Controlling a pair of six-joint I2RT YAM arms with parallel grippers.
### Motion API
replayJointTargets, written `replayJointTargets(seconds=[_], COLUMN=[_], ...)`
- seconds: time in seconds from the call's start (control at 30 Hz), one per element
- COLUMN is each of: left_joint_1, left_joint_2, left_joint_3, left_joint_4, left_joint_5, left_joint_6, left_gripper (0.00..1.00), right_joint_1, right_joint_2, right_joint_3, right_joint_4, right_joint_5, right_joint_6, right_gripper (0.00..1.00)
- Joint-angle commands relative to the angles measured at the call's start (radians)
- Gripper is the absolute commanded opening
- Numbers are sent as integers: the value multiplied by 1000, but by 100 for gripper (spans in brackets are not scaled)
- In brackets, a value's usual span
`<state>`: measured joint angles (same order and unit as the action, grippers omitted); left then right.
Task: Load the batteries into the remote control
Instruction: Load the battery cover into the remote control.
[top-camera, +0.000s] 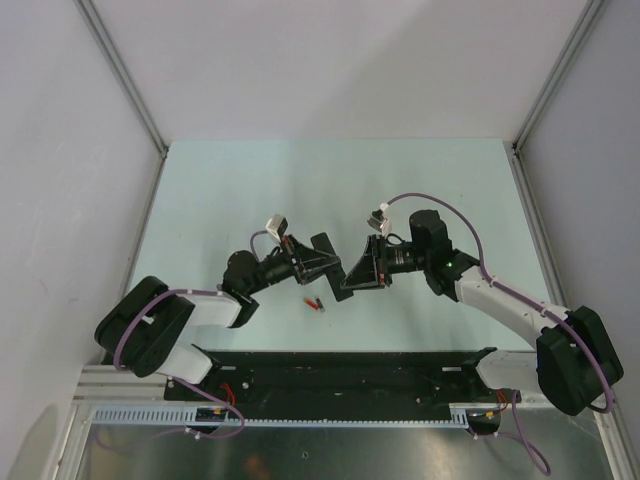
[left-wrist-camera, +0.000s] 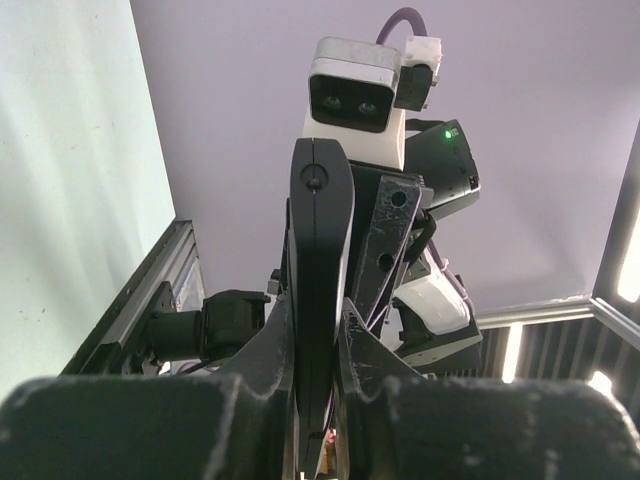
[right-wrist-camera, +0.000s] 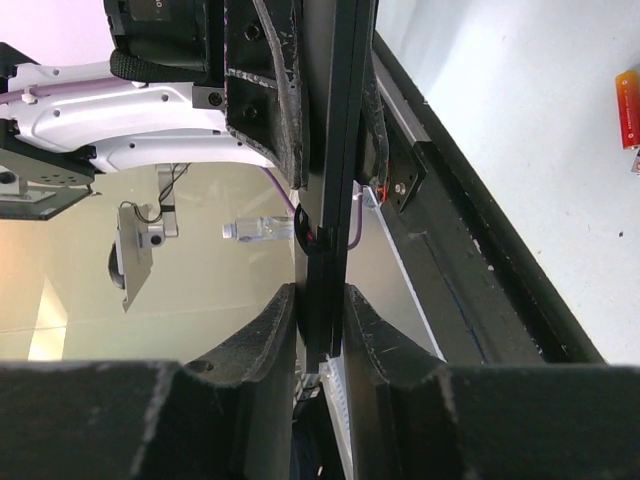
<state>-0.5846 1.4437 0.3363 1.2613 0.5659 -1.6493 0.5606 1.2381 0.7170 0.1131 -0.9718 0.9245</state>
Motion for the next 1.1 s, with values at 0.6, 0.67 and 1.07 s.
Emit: replayJointTargets(seconds=[0.6, 0.67, 1.07], left_joint_1=[9, 9, 9], left_joint_2=[-109, -118, -207], left_joint_3=[18, 14, -11], left_joint_4=[417, 417, 417], left_joint_5=[80, 83, 98], left_joint_6=[-58, -61, -76], left_gripper=[0, 0, 0], right_joint_1=[-8, -8, 15], right_joint_2=[34, 35, 57], right_joint_3=[-21, -21, -21], right_joint_4=[33, 27, 36], right_joint_5=[-24, -24, -38], right_joint_6=[0, -7, -16], right_gripper=[39, 40, 34])
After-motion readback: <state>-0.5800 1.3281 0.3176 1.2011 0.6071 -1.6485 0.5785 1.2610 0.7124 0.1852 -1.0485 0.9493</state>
